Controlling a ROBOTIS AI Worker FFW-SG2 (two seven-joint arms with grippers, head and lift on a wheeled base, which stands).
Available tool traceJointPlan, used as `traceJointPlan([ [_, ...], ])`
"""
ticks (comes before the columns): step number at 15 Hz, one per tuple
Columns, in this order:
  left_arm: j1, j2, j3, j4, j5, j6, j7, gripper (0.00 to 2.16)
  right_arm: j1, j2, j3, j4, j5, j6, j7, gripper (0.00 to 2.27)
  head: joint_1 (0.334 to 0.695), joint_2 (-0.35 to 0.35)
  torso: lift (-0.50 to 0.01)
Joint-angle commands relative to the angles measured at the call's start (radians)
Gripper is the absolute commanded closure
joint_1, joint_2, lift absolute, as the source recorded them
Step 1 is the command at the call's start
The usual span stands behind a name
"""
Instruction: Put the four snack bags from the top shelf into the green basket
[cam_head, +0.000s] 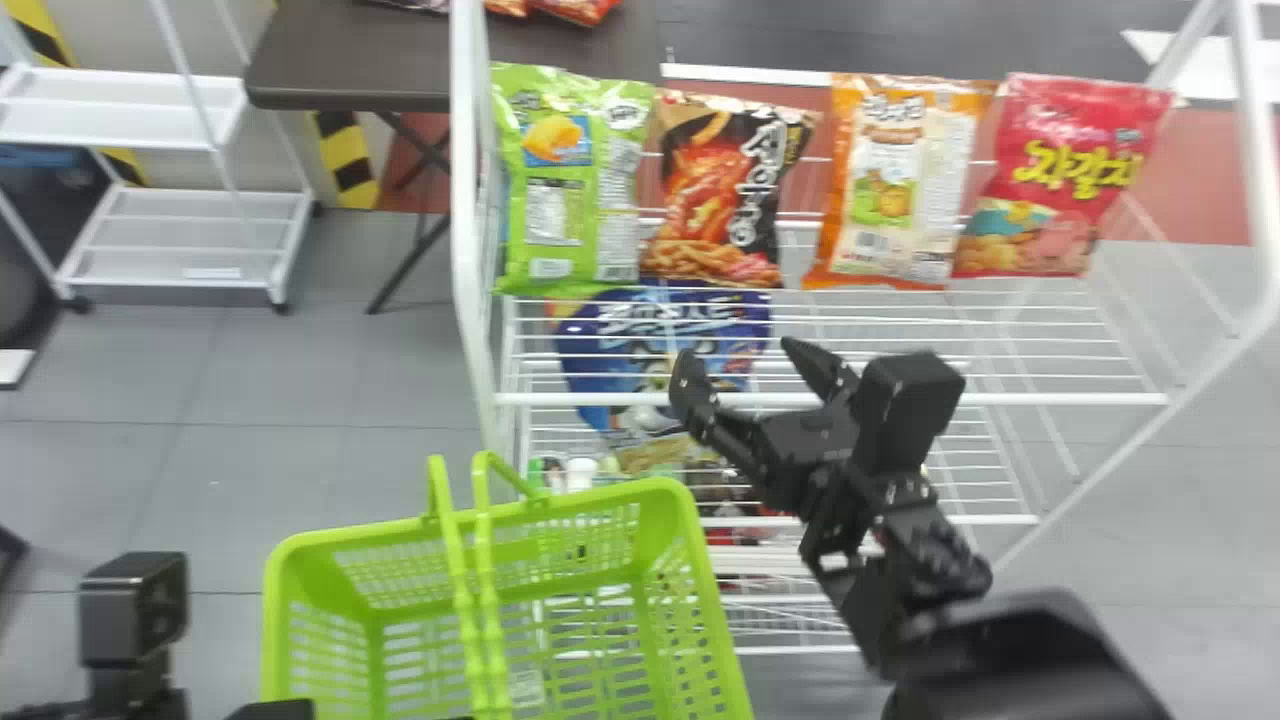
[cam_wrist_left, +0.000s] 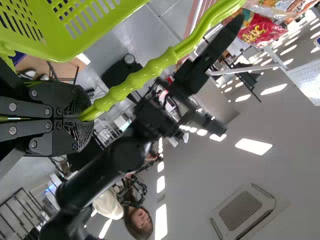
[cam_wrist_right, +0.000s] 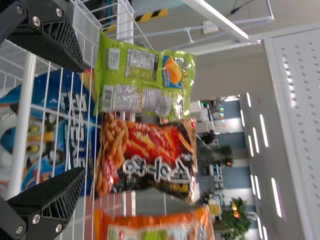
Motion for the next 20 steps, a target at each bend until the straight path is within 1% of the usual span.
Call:
traceJointPlan([
  [1,-0.001,0.008,0.007,0.002,0.005,-0.009,-0.011,2.15,-0.145,0.001,0.043,0.111,-0.031,0.034,-0.012,0.12,0.695,0.002,-0.003],
  [2,-0.004,0.014,0.007,0.004,0.009,-0.009,-0.011,2.15,-0.206,0.001,0.068,0.162,-0.033,0.044,-0.02,0.12,0.695,0.043,-0.003],
  [6,-0.02,0.037,0.012,0.022,0.037,-0.021,-0.011,2.15,-0.429,0.001,0.14,0.401,-0.093,0.016,-0.033,0.12,0.695,0.101,-0.003],
  [7,-0.027,0.043,0.012,0.028,0.045,-0.021,-0.011,2.15,-0.487,0.001,0.151,0.473,-0.099,-0.018,-0.033,0.11,0.695,0.124,-0.003],
  [9,-0.029,0.049,0.013,0.039,0.054,-0.03,-0.011,2.15,-0.591,0.001,0.192,0.62,-0.13,-0.067,-0.032,0.11,0.695,0.136,-0.003],
  [12,-0.029,0.049,0.024,0.051,0.059,-0.045,-0.011,2.15,-0.711,0.001,0.218,0.815,-0.123,-0.122,-0.03,0.09,0.695,0.155,-0.003],
  [13,-0.029,0.049,0.031,0.055,0.06,-0.045,-0.011,2.15,-0.755,0.001,0.23,0.883,-0.131,-0.122,-0.018,0.11,0.695,0.153,-0.003],
  [14,-0.027,0.048,0.036,0.056,0.06,-0.051,-0.011,2.15,-0.783,0.001,0.23,0.93,-0.133,-0.122,-0.003,0.18,0.695,0.15,-0.003],
  [15,-0.027,0.046,0.041,0.059,0.06,-0.055,-0.011,2.15,-0.803,0.001,0.24,0.962,-0.133,-0.122,0.013,0.35,0.695,0.144,-0.003],
  [17,-0.023,0.044,0.05,0.059,0.06,-0.058,-0.011,2.15,-0.831,0.001,0.243,1.008,-0.134,-0.122,0.056,0.81,0.695,0.144,-0.003],
  [18,-0.023,0.044,0.053,0.061,0.06,-0.061,-0.011,2.15,-0.84,0.001,0.243,1.016,-0.134,-0.122,0.074,1.14,0.695,0.145,-0.003],
  [19,-0.023,0.043,0.056,0.061,0.06,-0.061,-0.011,2.15,-0.841,0.001,0.243,1.016,-0.136,-0.11,0.076,1.65,0.695,0.148,-0.003],
  [20,-0.023,0.044,0.056,0.064,0.06,-0.064,-0.011,2.15,-0.841,0.001,0.243,1.016,-0.142,-0.079,0.066,2.23,0.695,0.15,-0.003],
])
